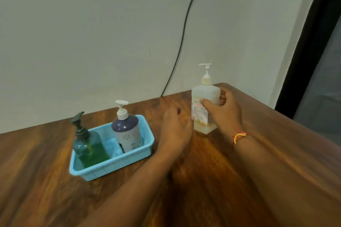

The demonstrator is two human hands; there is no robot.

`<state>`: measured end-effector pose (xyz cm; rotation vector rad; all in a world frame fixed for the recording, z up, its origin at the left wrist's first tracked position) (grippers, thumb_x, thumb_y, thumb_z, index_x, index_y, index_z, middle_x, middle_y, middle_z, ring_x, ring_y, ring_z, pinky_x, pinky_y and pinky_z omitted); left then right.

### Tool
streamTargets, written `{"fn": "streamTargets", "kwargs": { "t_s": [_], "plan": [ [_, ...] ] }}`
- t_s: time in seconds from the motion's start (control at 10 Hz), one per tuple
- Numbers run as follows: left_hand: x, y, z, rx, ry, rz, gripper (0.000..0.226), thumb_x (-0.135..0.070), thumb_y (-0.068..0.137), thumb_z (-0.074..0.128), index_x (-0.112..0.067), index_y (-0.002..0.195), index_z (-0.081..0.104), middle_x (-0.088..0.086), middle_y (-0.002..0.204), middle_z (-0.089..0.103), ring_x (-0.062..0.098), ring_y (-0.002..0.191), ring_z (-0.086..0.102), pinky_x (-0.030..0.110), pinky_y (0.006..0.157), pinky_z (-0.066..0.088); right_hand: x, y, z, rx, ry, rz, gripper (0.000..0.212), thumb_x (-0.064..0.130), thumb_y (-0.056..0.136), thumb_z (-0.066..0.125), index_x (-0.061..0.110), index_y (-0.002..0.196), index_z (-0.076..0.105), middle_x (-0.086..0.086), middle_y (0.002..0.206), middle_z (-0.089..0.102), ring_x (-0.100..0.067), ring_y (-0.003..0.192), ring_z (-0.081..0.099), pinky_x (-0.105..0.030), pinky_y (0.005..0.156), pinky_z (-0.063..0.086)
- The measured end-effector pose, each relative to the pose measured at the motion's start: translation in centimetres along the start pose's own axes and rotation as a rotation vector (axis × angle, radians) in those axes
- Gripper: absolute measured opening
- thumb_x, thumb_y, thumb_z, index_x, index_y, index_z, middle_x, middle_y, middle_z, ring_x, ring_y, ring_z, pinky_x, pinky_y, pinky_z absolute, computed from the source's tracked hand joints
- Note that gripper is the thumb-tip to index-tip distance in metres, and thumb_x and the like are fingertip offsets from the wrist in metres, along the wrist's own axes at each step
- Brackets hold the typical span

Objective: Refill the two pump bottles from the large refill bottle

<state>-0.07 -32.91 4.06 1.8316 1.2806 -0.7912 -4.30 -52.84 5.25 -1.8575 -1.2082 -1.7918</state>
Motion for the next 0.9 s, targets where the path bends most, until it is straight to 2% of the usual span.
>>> {"fn": "streamTargets", "kwargs": {
  "t_s": [0.2,0.3,0.4,0.5,0.7,0.8,0.9],
  "plan": [
    [0.3,4.1,3.7,0.109,0.089,-0.107,0.058,-0.031,0.094,0.070,-0.021,0.144,0.043,0.001,0.146,0.047,0.021,0.135,0.047,0.043,0.110,0.048,-1.5,7.3,-2.5,-0.028,-0.152,0.068,0.061,0.025,0.077,0.085,0.025,0.126,0.047,0.013,0.105,0.054,0.003,0.083,0.055,-0.010,0.064,0.040],
    [0.2,4.7,4.5,0.185,0.172,-0.174,0.060,-0.031,0.094,0.070,-0.018,0.146,0.041,0.003,0.147,0.048,0.023,0.135,0.047,0.042,0.110,0.047,-2.6,10.0,-2.5,-0.020,-0.210,0.138,0.064,0.027,0.074,0.088,0.019,0.123,0.048,0.009,0.105,0.057,-0.011,0.091,0.060,-0.018,0.068,0.049],
    [-0.3,4.4,4.6,0.234,0.253,-0.175,0.058,-0.031,0.095,0.068,-0.017,0.145,0.041,0.004,0.145,0.049,0.022,0.133,0.047,0.036,0.107,0.044,-3.2,11.2,-2.0,0.013,-0.258,0.183,0.066,0.032,0.070,0.090,0.016,0.121,0.050,0.005,0.106,0.060,-0.018,0.094,0.062,-0.032,0.074,0.056],
    [-0.9,3.8,4.6,0.294,0.341,-0.142,0.062,-0.035,0.095,0.068,-0.016,0.147,0.039,0.005,0.145,0.048,0.021,0.132,0.044,0.029,0.103,0.038,-3.8,12.4,-1.1,0.076,-0.304,0.230,0.071,0.037,0.068,0.091,0.016,0.121,0.050,0.003,0.108,0.060,-0.017,0.094,0.060,-0.034,0.075,0.054],
    [-0.8,2.8,4.0,0.355,0.426,-0.180,0.071,-0.043,0.094,0.067,-0.016,0.151,0.033,0.005,0.152,0.042,0.021,0.139,0.040,0.035,0.113,0.036,-4.3,12.9,-0.9,0.101,-0.335,0.306,0.079,0.042,0.066,0.089,0.017,0.125,0.041,-0.004,0.118,0.061,-0.025,0.100,0.064,-0.041,0.078,0.057],
    [-1.0,2.2,3.2,0.352,0.440,-0.201,0.074,-0.044,0.094,0.066,-0.016,0.153,0.031,0.005,0.156,0.038,0.022,0.143,0.037,0.038,0.116,0.034,-4.1,12.6,-0.9,0.138,-0.337,0.344,0.086,0.043,0.065,0.091,0.015,0.130,0.041,-0.004,0.121,0.061,-0.024,0.102,0.063,-0.040,0.080,0.056],
    [-2.0,1.4,1.5,0.334,0.458,-0.197,0.073,-0.043,0.096,0.065,-0.015,0.153,0.030,0.006,0.158,0.035,0.024,0.145,0.034,0.040,0.118,0.032,-3.0,11.0,-2.3,0.077,-0.347,0.347,0.088,0.058,0.063,0.087,0.016,0.129,0.045,0.002,0.114,0.061,-0.019,0.096,0.063,-0.036,0.073,0.057]
  ]
}}
Point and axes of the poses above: each hand's wrist, its own y-axis towards the middle knuckle, its own z-axis out of the palm, x = y × z, the point moved 10 cm from there along y, towards the middle knuckle
